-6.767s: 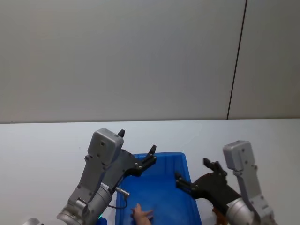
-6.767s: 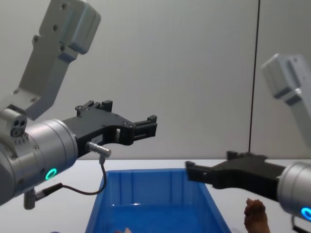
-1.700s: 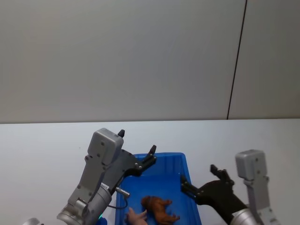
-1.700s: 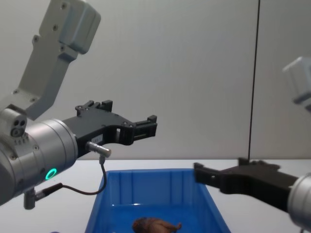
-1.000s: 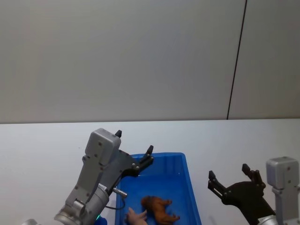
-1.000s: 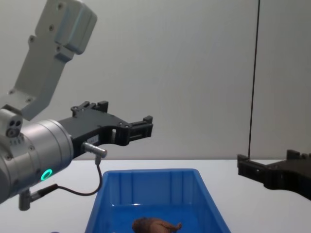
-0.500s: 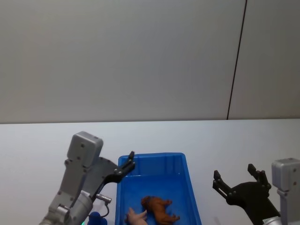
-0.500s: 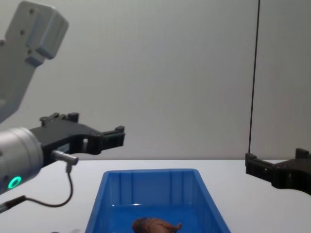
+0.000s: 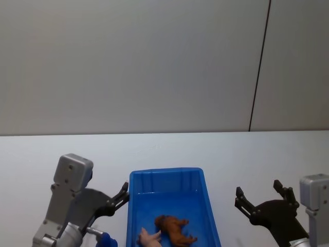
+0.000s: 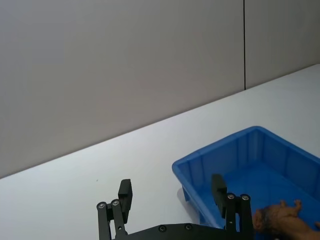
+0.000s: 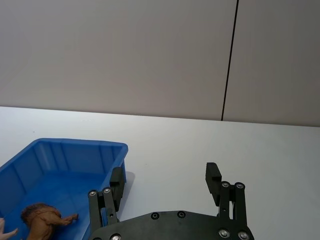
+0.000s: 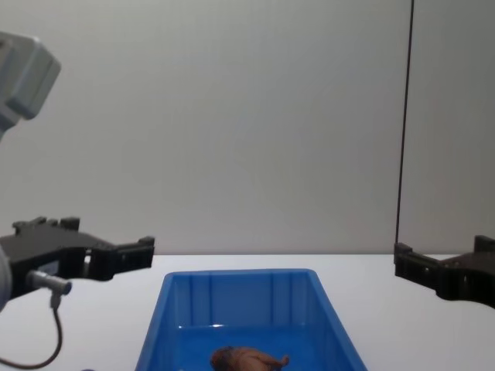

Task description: Pick up the two dolls from the table and place them into the box.

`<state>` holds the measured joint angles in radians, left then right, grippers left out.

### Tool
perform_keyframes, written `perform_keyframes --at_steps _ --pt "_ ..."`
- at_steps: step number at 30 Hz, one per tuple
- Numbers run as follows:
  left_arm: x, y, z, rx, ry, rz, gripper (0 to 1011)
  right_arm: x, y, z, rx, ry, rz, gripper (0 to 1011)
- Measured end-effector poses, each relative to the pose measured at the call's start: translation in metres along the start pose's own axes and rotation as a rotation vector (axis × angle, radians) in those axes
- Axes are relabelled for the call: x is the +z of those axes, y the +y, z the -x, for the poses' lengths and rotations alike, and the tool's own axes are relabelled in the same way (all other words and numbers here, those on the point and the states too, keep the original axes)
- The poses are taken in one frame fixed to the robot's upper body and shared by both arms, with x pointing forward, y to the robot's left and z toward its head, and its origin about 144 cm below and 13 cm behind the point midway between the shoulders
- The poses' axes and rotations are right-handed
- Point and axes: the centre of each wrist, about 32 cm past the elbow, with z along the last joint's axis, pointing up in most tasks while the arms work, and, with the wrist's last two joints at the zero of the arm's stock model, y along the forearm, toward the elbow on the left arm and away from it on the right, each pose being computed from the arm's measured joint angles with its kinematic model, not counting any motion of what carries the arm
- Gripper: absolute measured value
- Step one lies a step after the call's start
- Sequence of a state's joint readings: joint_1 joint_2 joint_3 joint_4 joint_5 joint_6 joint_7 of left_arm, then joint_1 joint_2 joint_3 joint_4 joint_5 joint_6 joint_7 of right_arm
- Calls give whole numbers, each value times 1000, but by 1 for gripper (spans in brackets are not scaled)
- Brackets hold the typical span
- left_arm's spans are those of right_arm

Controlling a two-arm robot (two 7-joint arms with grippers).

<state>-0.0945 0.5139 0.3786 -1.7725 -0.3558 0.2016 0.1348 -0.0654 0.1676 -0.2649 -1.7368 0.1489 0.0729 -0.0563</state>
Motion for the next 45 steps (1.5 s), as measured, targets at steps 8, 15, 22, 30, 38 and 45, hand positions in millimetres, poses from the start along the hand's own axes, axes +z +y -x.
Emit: perform_keyframes --at_steps 8,15,22,30,38,45 --pt "-5 7 -9 -12 14 -63 1001 0 0 0 -2 0 -1 1001" --pt "-14 13 -17 -37 28 -117 1001 0 0 0 -2 -1 -1 1001" --pt "-22 15 -24 -59 39 -158 1001 0 -1 0 -3 -1 -1 1001" --pt "-33 16 -29 -74 51 -198 1001 0 -1 0 -3 -1 -1 1001" --pt "-43 16 -33 -84 60 -235 1001 0 -1 0 -3 -1 -1 1001" --pt "-50 15 -35 -99 71 -258 1001 0 -1 0 -3 -1 -1 1001"
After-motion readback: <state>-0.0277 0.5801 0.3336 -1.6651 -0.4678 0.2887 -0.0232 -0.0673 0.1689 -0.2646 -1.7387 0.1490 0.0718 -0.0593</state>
